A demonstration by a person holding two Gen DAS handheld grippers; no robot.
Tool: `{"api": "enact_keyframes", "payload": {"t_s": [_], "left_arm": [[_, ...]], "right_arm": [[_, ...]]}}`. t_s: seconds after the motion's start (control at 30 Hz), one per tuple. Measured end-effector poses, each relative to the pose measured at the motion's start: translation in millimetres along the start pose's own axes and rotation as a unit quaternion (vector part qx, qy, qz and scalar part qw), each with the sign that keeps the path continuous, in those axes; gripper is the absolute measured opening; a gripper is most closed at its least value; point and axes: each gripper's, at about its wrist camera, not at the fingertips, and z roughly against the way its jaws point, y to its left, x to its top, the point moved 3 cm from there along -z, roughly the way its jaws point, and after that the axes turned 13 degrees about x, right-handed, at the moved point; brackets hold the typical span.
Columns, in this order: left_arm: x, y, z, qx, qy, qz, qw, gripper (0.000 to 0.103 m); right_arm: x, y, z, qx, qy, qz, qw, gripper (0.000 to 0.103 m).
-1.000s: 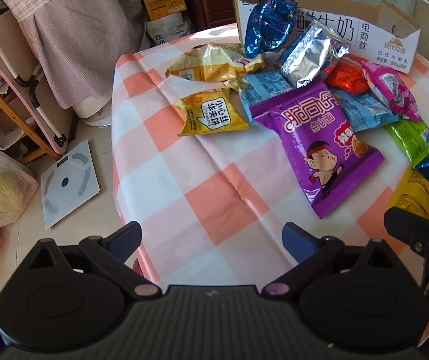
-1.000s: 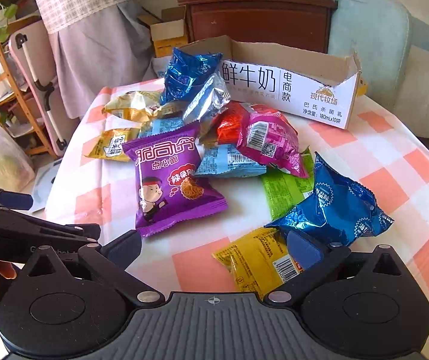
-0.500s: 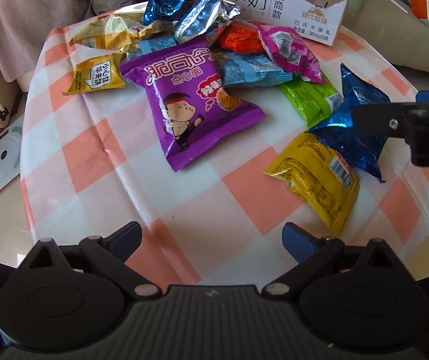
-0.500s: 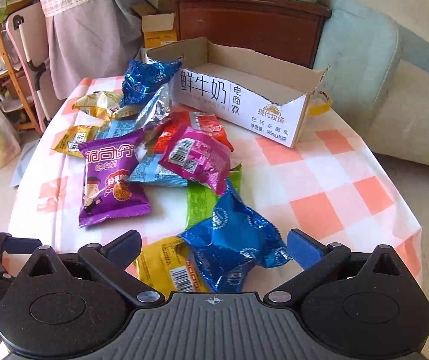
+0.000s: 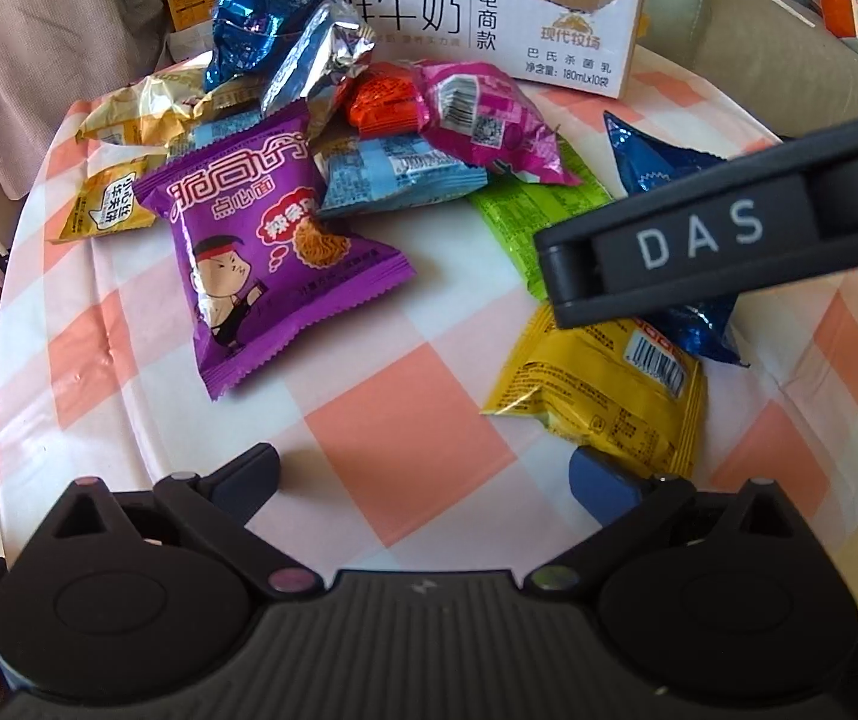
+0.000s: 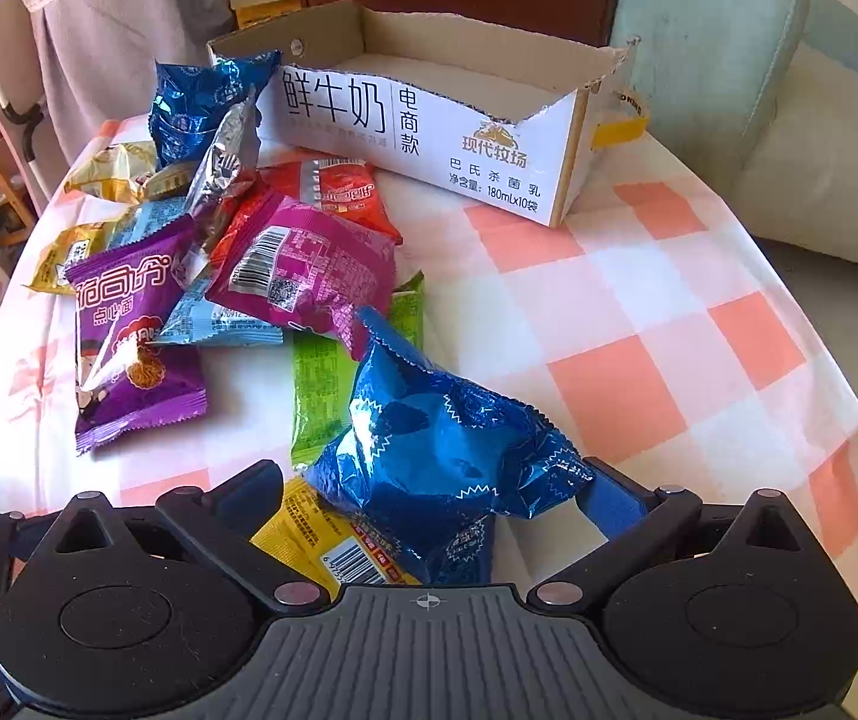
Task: Organize snacks
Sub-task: 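Move the right gripper toward the dark blue foil snack bag, then position the open right gripper over the dark blue foil bag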
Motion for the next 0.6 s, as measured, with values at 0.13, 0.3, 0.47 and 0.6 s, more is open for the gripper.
{"api": "enact_keyframes", "payload": {"t_s": [0.13, 0.3, 0.47, 0.6], "left_arm": [[4, 12, -4, 0.018, 0.0, 0.021, 0.9996, 0.102], [12, 33, -13, 0.036, 0.0, 0.043, 0.9984, 0.102], [22, 59, -22, 0.061, -0.002, 0.042, 0.9972, 0.102], [31, 76, -27, 0.089, 0.003, 0.019, 0.9959, 0.102]], "right_arm": [[1, 8, -12, 0.041, 0.02, -0.028, 0.999, 0.103], [7, 32, -24, 0.054, 0.02, -0.009, 0.998, 0.103], [17, 58, -29, 0.075, 0.014, 0.012, 0.997, 0.103], [26, 76, -31, 0.082, 0.008, 0.029, 0.996, 0.103]]}}
